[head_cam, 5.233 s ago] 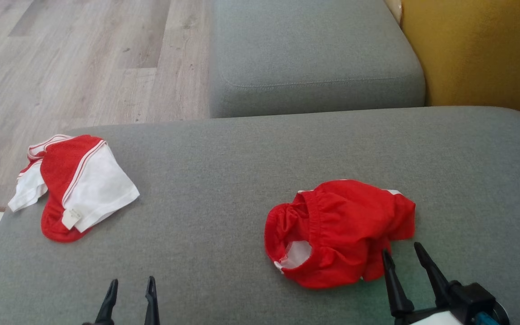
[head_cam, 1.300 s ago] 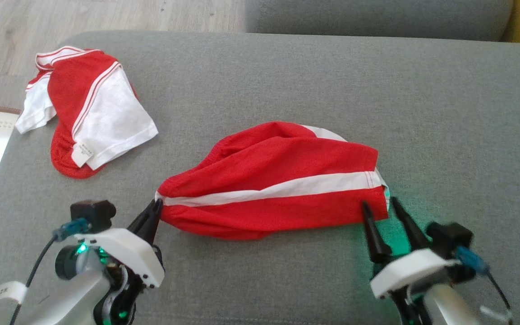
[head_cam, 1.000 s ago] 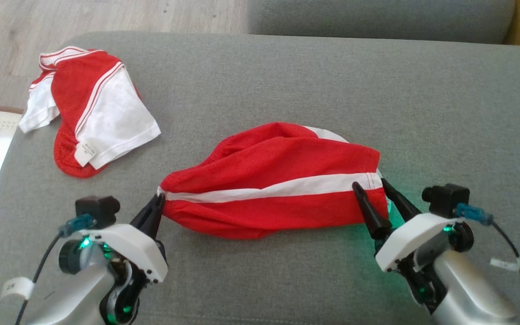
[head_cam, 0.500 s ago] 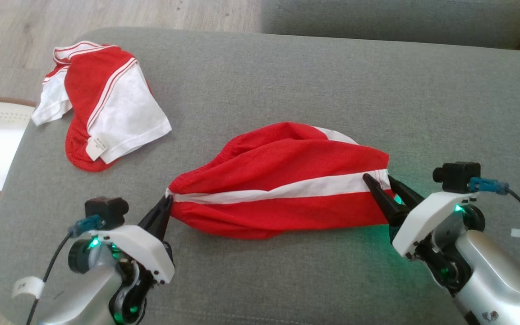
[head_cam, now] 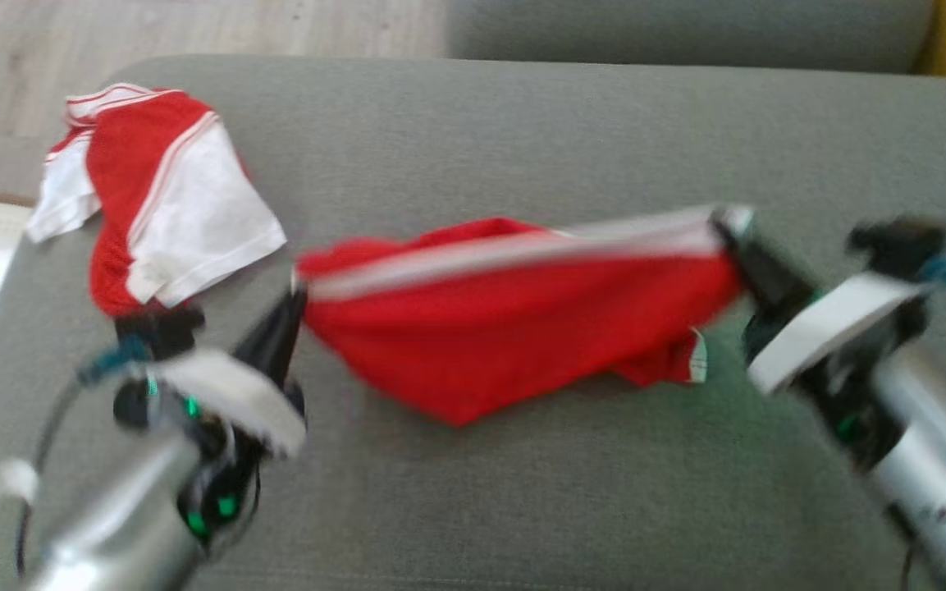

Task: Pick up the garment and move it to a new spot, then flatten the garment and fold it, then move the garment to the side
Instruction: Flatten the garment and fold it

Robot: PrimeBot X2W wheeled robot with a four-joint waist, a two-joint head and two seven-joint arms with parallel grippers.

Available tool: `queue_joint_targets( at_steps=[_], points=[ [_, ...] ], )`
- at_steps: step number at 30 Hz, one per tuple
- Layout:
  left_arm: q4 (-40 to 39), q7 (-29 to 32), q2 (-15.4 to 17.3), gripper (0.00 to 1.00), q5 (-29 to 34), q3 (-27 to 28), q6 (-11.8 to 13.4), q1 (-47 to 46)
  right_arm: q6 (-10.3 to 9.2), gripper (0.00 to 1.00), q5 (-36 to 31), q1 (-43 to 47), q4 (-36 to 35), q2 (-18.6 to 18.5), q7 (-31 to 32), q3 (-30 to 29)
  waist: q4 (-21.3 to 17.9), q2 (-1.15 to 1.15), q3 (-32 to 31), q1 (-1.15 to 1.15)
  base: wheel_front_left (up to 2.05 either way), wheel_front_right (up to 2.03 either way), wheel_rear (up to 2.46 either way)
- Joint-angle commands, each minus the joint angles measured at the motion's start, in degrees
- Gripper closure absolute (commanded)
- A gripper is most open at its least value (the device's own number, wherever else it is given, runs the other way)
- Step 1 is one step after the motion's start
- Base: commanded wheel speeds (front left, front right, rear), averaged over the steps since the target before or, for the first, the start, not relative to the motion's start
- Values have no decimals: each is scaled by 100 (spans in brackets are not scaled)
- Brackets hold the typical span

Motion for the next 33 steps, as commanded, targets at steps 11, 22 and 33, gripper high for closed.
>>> queue_joint_targets(
  at_steps=[11,22,33],
  points=[
    [-653,1174,-144,100,-355,872,-390,-3843,43,100,-838,-3194,273,-516,-43,-1195,-847,0,1312,0,0,0,0],
    [874,242,-1359,100,117,759,-805,-5960,43,100,-1583,-5320,858,-688,-676,-1703,-1165,0,2072,0,0,0,0],
    [756,-78,-1078,100,738,252,-889,-4164,43,100,-1274,-3434,326,-397,-916,-1288,-1207,0,1776,0,0,0,0]
  ],
)
